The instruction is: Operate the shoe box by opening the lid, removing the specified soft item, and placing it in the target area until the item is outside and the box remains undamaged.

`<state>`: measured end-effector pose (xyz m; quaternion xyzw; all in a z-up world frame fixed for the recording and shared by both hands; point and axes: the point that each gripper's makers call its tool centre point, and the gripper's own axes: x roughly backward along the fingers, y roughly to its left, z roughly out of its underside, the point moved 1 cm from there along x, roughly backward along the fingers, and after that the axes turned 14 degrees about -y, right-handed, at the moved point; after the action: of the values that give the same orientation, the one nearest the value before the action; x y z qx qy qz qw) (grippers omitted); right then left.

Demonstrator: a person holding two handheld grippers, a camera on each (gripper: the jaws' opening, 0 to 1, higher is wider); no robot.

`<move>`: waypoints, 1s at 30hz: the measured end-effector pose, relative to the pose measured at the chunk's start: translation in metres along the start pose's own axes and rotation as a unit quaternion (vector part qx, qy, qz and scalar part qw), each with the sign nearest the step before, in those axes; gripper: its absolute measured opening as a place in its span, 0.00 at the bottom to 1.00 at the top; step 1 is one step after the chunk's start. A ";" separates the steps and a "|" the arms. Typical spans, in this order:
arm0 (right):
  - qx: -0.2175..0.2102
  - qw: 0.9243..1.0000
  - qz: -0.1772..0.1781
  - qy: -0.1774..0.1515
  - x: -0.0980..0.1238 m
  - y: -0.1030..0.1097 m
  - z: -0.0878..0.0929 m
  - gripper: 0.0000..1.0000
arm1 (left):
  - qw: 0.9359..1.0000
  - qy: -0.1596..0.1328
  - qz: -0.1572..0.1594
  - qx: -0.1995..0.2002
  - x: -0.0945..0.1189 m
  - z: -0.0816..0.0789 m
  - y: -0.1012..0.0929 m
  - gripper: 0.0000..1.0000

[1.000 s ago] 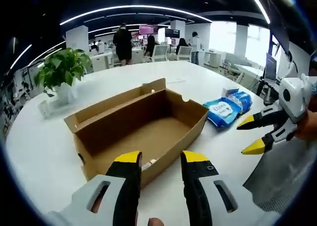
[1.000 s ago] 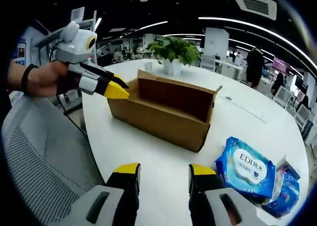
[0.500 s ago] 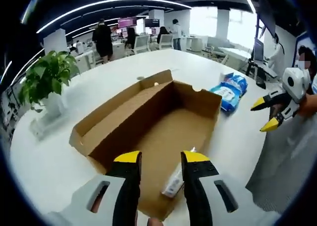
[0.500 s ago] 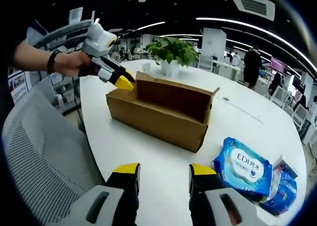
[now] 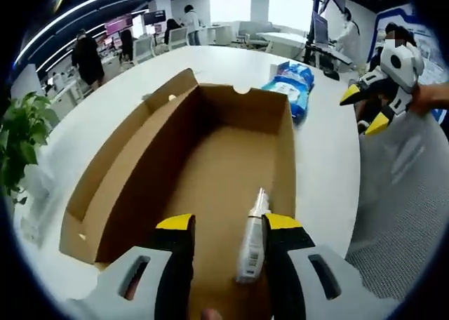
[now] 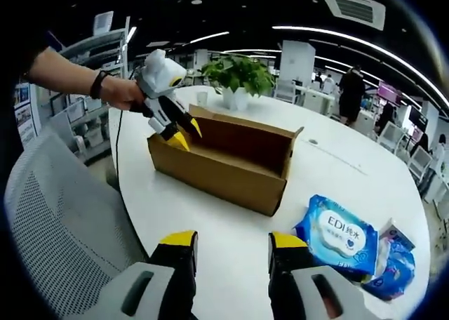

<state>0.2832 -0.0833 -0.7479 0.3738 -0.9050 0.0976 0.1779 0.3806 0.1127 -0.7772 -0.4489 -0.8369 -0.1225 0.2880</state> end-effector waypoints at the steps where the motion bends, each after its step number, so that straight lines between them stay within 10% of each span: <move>1: 0.000 1.000 0.001 -0.001 0.001 0.000 0.000 0.38 | 1.000 0.002 0.004 0.002 -0.002 0.001 0.000 0.40; 17: -0.006 1.000 0.000 -0.003 0.007 0.007 0.000 0.42 | 0.993 0.061 0.098 0.025 -0.025 0.029 -0.017 0.44; 30: -0.007 1.000 0.009 -0.006 0.008 0.002 -0.001 0.42 | 0.996 0.068 0.061 0.018 -0.015 0.031 -0.003 0.43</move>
<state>0.2768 -0.0868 -0.7441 0.3650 -0.9101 0.0906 0.1739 0.3731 0.1154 -0.8105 -0.4845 -0.7886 -0.1199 0.3592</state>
